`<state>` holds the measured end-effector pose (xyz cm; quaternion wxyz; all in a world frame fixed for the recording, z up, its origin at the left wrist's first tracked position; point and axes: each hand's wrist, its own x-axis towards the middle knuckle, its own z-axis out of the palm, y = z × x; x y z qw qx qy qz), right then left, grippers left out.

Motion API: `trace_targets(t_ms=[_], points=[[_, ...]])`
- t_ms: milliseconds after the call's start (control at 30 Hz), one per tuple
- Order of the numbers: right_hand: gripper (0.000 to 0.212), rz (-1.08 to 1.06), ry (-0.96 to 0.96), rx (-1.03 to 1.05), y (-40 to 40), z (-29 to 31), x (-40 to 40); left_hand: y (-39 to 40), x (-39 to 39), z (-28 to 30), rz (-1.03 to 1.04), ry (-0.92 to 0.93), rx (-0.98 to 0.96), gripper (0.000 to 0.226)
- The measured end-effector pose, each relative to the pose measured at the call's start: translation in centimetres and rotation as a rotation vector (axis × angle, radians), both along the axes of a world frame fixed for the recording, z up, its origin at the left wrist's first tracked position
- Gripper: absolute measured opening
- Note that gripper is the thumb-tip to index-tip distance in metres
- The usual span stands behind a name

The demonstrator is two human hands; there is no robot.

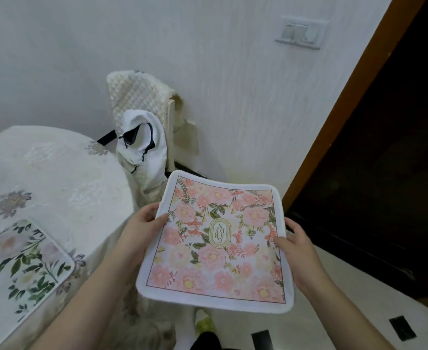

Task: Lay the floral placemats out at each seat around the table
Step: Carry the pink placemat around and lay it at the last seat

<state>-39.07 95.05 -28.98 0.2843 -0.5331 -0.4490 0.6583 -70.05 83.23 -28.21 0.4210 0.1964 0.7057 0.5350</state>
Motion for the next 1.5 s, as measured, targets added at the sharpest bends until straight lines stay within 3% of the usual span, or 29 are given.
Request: trace_targets(t_ms=[500,867,1133,1500], points=[[0.042,0.204,-0.023,0.056,13.2,1.2,-14.2,6.5,-10.8,-1.0,0.214,0.006,-0.003,0.019],[0.044,0.462,-0.005,0.046,24.7,-0.5,-24.9,12.3,-16.7,-2.0,0.466,0.033,-0.102,0.021],[0.046,0.632,0.001,0.074,34.0,0.0,-33.2,16.9,-19.5,-1.7,0.658,-0.017,-0.073,0.025],[0.039,0.918,-0.028,0.112,35.7,-1.1,-47.0,14.7,-24.8,-3.7,0.931,-0.055,-0.058,0.023]])
